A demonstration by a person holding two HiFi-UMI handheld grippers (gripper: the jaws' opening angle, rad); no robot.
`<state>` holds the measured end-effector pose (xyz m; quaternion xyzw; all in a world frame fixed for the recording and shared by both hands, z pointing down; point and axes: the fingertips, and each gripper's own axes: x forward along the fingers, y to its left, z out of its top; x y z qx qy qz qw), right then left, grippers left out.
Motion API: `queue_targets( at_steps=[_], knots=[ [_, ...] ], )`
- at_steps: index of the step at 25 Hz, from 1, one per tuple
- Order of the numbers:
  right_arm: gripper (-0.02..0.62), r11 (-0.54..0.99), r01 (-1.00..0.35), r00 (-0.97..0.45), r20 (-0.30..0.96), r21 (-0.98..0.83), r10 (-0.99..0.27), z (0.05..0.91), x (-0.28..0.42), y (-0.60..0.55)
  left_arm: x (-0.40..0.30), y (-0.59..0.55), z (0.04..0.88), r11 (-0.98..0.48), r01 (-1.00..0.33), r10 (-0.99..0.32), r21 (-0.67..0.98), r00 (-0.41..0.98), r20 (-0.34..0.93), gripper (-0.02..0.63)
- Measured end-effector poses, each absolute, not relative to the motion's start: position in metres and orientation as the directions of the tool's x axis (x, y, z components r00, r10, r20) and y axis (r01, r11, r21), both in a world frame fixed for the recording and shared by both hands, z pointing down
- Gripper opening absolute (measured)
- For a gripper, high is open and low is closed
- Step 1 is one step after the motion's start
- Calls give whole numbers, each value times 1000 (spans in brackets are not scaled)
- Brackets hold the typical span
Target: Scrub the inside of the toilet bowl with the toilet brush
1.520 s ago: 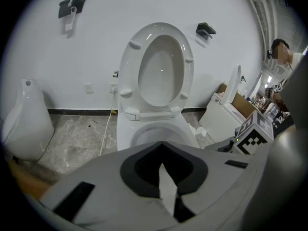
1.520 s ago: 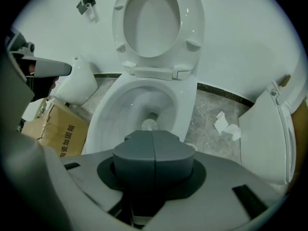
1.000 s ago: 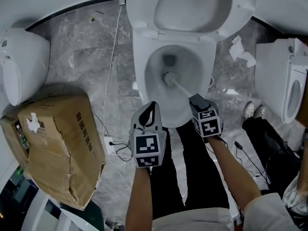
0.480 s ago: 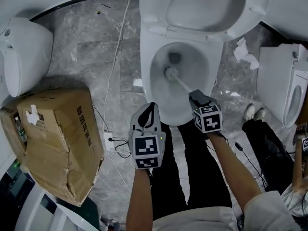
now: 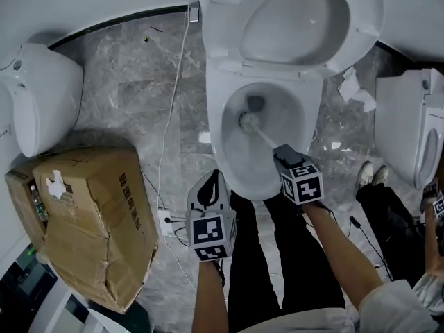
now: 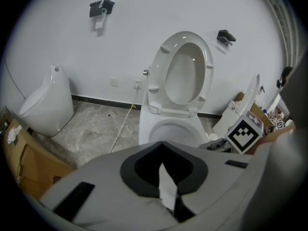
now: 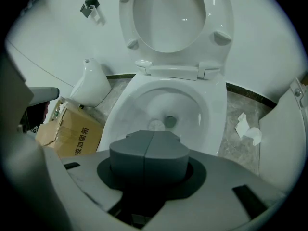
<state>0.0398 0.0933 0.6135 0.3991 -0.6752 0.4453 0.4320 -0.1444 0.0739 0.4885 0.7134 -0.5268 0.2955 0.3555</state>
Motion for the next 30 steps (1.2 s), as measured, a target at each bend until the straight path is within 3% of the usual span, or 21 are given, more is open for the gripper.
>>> queue_targets(
  at_steps=[14,30],
  knots=[
    [176,217,-933,-328,927,-287,-181,630,51,57,-147,81,505,-98,-971,-546,218,235,804,21],
    [181,468,-878,-176,978,-105,-111,653,42,35,-151,93,513,-11,-971,-552,241,207,808,21]
  ],
)
